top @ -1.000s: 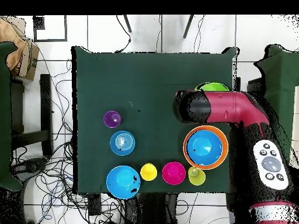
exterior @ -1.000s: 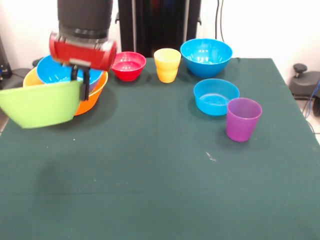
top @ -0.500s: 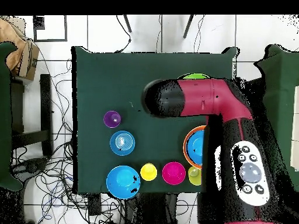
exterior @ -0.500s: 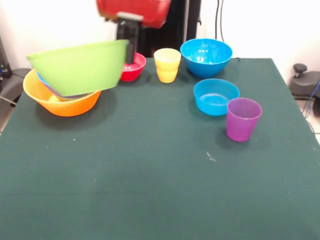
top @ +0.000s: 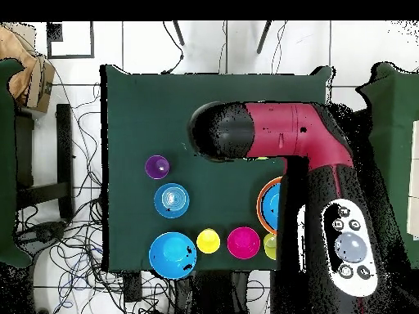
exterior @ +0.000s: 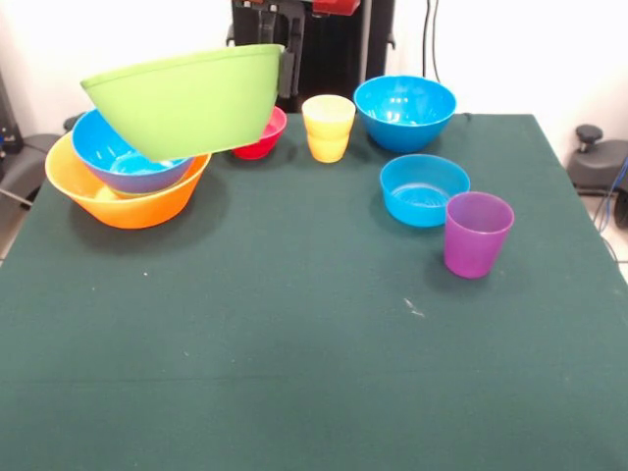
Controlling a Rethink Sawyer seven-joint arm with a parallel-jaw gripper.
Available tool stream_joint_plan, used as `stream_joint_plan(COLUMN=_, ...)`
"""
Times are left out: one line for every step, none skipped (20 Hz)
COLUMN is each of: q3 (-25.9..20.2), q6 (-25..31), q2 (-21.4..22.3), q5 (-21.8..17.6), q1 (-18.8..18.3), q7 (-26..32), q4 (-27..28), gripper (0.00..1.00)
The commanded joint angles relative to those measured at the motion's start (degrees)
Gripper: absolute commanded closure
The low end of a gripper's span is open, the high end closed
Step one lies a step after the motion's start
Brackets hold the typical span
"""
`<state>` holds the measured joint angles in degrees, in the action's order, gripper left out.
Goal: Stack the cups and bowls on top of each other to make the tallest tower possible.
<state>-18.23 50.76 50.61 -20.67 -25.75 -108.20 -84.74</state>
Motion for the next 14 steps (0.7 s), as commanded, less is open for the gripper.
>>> stream_joint_plan(q3=0.2, q6=6.8, q2=-1.3, q5=1.0, q1=0.2, q7=-0.3, q4=1.8, gripper=1.0)
stream_joint_plan(q3=0.3, q6=6.3, q2=-0.9, q5=1.1, q1=0.0, q7=-0.3, q4=0.8, gripper=1.0)
stream_joint_plan(q3=0.4, q6=6.2, q2=-1.7, q5=0.8, q1=-0.2, q7=-0.2, q4=1.5, gripper=1.0)
stream_joint_plan(q3=0.4, q6=6.1, q2=-1.7, q5=0.8, q1=-0.3, q7=-0.2, q4=1.5, gripper=1.0)
stream_joint_plan(q3=0.5, q6=6.0, q2=-1.8, q5=0.8, q1=-0.4, q7=-0.2, q4=1.5, gripper=1.0)
stream_joint_plan(q3=0.5, q6=5.8, q2=-2.1, q5=0.8, q1=-0.4, q7=-0.3, q4=1.5, gripper=1.0)
stream_joint_plan(q3=0.5, q6=5.7, q2=-2.2, q5=0.7, q1=-0.6, q7=-0.2, q4=1.6, gripper=1.0)
stream_joint_plan(q3=0.6, q6=5.6, q2=-2.3, q5=0.5, q1=-0.6, q7=-0.1, q4=1.6, gripper=1.0)
stream_joint_plan(q3=0.6, q6=5.5, q2=-2.5, q5=0.3, q1=-0.6, q7=0.1, q4=1.7, gripper=1.0)
stream_joint_plan(q3=0.7, q6=5.3, q2=-2.6, q5=0.1, q1=-0.4, q7=-0.1, q4=1.7, gripper=1.0)
stream_joint_plan(q3=0.7, q6=4.9, q2=-2.8, q5=-0.2, q1=-0.4, q7=0.0, q4=1.6, gripper=1.0)
stream_joint_plan(q3=0.8, q6=4.5, q2=-2.9, q5=-0.4, q1=-0.4, q7=0.0, q4=1.4, gripper=1.0)
stream_joint_plan(q3=0.8, q6=3.8, q2=-2.9, q5=-0.4, q1=-0.5, q7=0.1, q4=0.9, gripper=1.0)
stream_joint_plan(q3=0.8, q6=3.0, q2=-2.7, q5=-0.4, q1=-0.7, q7=0.1, q4=0.2, gripper=1.0)
